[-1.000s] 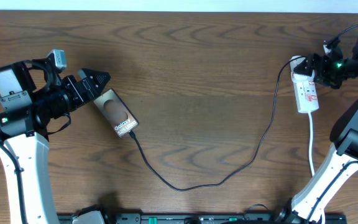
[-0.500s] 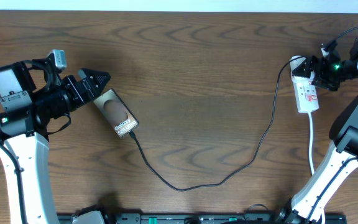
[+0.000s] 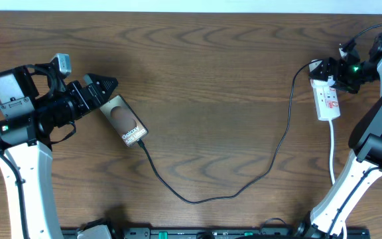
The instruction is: Plug charger to phone and switch on socket
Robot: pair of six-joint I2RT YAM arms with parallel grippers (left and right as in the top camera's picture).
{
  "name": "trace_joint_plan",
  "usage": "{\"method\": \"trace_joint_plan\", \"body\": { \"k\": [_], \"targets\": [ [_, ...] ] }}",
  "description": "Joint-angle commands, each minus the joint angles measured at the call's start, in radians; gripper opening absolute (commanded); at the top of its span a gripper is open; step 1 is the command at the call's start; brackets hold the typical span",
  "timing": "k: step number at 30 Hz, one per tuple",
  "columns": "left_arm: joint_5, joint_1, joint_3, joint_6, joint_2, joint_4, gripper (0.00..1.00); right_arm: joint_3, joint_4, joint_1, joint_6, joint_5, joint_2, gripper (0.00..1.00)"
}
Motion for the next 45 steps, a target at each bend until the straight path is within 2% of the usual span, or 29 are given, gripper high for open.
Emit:
{"method": "trace_joint_plan", "body": {
  "k": [1,5,8,9,13,22,32,37,45],
  "targets": [
    [-0.006,0.003,0.014,0.021,-0.005,-0.003,0.91,-0.016,-0.016,0.057,0.001,-0.109,0.056,0.98],
    [-0.006,0.003,0.014,0.02,-0.005,-0.004,0.91,0.004,-0.015,0.044,0.137,0.072,0.056,0.95],
    [-0.006,0.003,0.014,0.02,-0.005,-0.004,0.91,0.076,-0.088,0.027,0.16,0.159,0.056,0.92],
    [-0.006,0.003,0.014,0.02,-0.005,-0.003,0.91,0.091,-0.103,0.024,0.16,0.167,0.056,0.94],
    [-0.006,0.003,0.014,0.02,-0.005,-0.004,0.91,0.258,-0.241,0.005,0.224,0.282,0.056,0.99],
    [-0.006,0.003,0.014,0.02,-0.005,-0.007,0.91,0.652,-0.541,0.005,0.262,0.335,0.054,0.99],
    [-0.006,0.003,0.014,0.02,-0.005,-0.007,0.91,0.664,-0.541,0.047,0.388,0.335,-0.201,0.99],
    [-0.006,0.003,0.014,0.02,-0.005,-0.007,0.91,0.664,-0.541,0.064,0.388,0.334,-0.313,0.99],
    [-0.006,0.003,0.014,0.02,-0.005,-0.007,0.91,0.662,-0.54,0.065,0.388,0.335,-0.37,0.99]
  ]
}}
